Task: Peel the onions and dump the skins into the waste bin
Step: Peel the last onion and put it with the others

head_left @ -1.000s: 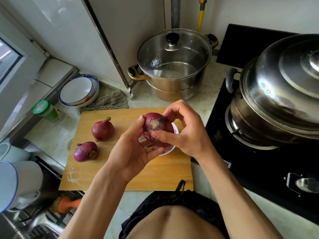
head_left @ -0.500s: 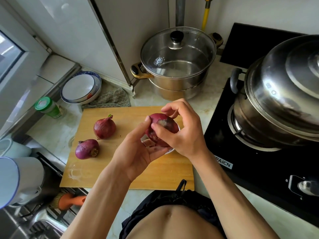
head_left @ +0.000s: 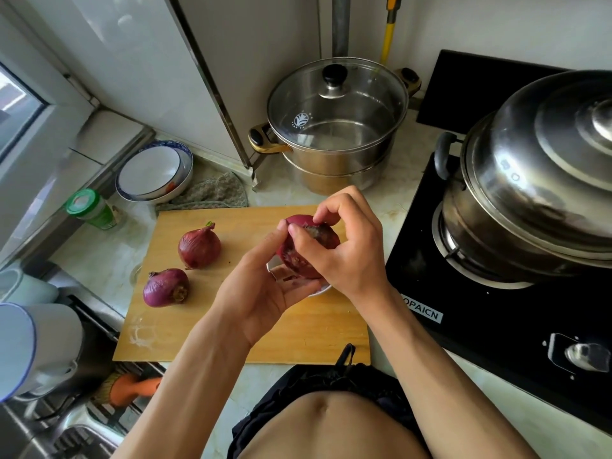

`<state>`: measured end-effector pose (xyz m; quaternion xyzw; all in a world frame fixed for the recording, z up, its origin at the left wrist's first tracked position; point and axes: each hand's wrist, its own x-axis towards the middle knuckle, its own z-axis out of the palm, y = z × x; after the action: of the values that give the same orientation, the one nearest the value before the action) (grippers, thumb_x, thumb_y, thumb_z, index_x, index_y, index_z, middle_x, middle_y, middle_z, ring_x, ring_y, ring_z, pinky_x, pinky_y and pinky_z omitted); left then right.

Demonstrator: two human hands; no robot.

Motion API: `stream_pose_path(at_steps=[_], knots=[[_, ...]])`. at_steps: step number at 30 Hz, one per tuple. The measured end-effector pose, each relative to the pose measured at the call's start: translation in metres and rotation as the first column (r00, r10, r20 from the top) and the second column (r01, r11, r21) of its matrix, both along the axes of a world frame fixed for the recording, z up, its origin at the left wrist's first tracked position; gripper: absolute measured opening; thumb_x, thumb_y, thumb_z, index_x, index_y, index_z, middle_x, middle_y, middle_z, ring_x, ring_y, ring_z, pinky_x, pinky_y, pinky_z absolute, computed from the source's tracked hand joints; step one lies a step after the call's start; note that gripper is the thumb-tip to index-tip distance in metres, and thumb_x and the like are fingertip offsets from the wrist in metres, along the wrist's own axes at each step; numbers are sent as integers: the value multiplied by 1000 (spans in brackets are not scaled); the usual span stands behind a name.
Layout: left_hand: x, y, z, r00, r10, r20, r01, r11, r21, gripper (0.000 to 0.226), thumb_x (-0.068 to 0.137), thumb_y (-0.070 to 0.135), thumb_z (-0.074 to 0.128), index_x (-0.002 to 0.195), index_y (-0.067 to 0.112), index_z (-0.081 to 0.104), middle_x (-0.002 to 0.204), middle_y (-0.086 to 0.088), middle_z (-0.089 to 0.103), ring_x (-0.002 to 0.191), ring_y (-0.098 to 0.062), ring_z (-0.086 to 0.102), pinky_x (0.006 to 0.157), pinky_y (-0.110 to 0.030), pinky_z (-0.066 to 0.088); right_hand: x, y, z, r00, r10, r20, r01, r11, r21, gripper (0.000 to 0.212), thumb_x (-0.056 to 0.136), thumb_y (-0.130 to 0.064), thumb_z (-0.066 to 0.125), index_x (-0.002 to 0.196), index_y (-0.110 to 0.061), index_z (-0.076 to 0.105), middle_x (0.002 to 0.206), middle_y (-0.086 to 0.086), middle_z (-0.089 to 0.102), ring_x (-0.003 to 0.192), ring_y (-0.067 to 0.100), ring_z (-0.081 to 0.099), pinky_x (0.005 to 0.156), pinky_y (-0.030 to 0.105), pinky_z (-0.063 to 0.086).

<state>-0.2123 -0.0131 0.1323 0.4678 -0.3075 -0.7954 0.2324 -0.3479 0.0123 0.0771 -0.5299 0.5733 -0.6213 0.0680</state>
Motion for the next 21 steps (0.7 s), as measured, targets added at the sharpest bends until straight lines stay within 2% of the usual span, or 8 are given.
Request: stream_pose_path(at_steps=[3,11,17,21], knots=[[0,1,1,1000,-1,6,1,1000,3,35,97,40,61,96,11,79,80,-11,74,66,-29,74,60,-32,64,0,0,-1,1000,-3,-1,3,1000,-3,27,80,-18,77,76,0,57,80,8,53,74,9,50,73,12,40],[1,3,1,1000,-4,2,4,1000,-11,36,98,40,60,99,8,78,79,-11,75,68,-27,75,54,-29,61,2,0,-2,1000,-14,-10,13,999,-35,30,80,-19,76,71,0,54,76,8,51,69,16,49,63,22,43],[1,2,-3,1000,-11,-16,11,1000,-18,37,92,42,64,87,11,83,80,-12,74,68,-27,75,55,-30,61,3,1,-2,1000,-9,18,9,999,-41,35,80,-18,77,66,-1,50,74,6,46,66,12,44,63,16,37],[2,1,-7,1000,12,-18,-12,1000,2,42,87,45,68,102,8,79,80,-16,74,71,-34,75,59,-33,63,2,3,-1,998,-37,42,38,999,-34,39,76,-15,84,66,-3,49,73,6,44,63,10,43,61,15,36]])
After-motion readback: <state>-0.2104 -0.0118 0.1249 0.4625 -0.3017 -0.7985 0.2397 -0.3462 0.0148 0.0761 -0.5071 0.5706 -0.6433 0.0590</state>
